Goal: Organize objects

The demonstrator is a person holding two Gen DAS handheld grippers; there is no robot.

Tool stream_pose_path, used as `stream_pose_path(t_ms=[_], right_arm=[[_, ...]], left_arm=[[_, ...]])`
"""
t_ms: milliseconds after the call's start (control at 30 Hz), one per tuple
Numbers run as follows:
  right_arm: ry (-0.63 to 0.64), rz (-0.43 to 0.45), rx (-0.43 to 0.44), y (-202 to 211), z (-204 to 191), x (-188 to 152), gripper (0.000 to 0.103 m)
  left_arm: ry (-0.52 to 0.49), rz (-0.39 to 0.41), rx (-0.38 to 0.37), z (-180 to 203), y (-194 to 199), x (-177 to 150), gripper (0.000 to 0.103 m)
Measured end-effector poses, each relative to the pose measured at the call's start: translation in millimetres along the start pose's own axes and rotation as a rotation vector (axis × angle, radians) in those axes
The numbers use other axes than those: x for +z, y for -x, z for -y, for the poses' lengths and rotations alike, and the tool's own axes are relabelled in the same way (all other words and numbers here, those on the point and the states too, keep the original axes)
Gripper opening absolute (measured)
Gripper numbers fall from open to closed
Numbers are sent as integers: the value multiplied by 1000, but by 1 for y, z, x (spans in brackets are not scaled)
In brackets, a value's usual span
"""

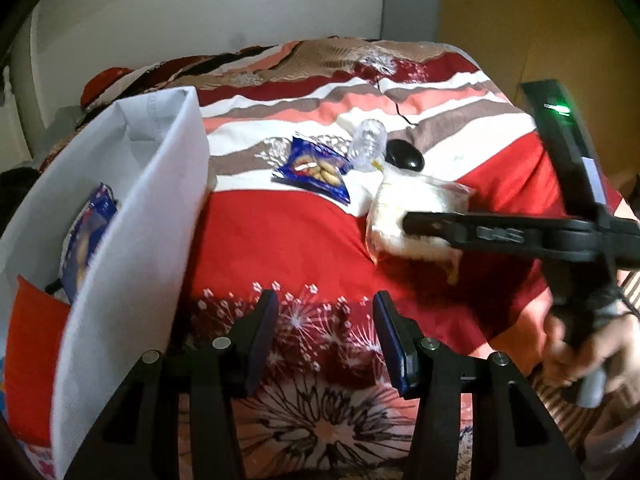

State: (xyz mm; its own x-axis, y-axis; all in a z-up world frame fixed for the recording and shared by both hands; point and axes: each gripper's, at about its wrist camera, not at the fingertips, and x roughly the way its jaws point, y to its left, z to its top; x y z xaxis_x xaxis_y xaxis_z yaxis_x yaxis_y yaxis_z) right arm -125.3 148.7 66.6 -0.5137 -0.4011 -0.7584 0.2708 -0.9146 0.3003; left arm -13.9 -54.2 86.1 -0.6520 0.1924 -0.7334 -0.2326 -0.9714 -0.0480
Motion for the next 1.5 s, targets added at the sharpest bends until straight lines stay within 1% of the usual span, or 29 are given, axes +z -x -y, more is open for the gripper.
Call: stream_pose_path(t_ms=[100,167,233,300,333,400,433,467,533,567,600,633,700,767,933,1067,1200,1500], right_arm=[[-18,-38,81,14,4,-19,49],[-3,-69,115,22,3,-31,48],[24,-93,140,30,-2,-44,48],[53,-97,141,36,-4,-52,48],[62,-90,130,37,-4,-56,48],[53,-69,106,36,3,-63,51],[48,-50,90,34,5,-65,56],[53,-22,73,31,8,-69,65],[89,49,59,25,10,-83,76],[137,85,52,23,6,-91,81],[198,93,24,20,-3,-97,84],[229,76,5,17,-11,-98,88],[314,28,-69,5,-27,-101,88],[354,19,-106,0,-33,-103,90],[315,16,-63,1,-21,-102,90],[318,17,-69,2,-22,-102,90],[327,17,-84,1,-24,-104,91],[326,19,-87,1,-24,-104,91]], left_arm=[[-44,-6,20,8,-8,-10,49],[-71,-15,45,13,-17,-17,49],[-67,-25,53,14,-26,-24,49],[-55,-32,52,12,-34,-29,49],[-56,-38,66,12,-42,-33,51],[-66,-31,89,12,-55,-42,55],[-63,0,87,10,-56,-47,55],[-56,15,80,9,-55,-49,56],[-42,10,59,6,-55,-48,57],[-39,11,49,6,-54,-48,59],[-37,13,37,5,-54,-48,60],[-37,12,34,5,-53,-48,62],[-48,7,40,8,-54,-48,63],[-67,4,62,13,-54,-48,64],[-93,4,97,19,-55,-48,65],[-85,2,85,19,-55,-48,65],[-88,3,84,18,-54,-48,65],[-87,2,87,18,-53,-48,65]])
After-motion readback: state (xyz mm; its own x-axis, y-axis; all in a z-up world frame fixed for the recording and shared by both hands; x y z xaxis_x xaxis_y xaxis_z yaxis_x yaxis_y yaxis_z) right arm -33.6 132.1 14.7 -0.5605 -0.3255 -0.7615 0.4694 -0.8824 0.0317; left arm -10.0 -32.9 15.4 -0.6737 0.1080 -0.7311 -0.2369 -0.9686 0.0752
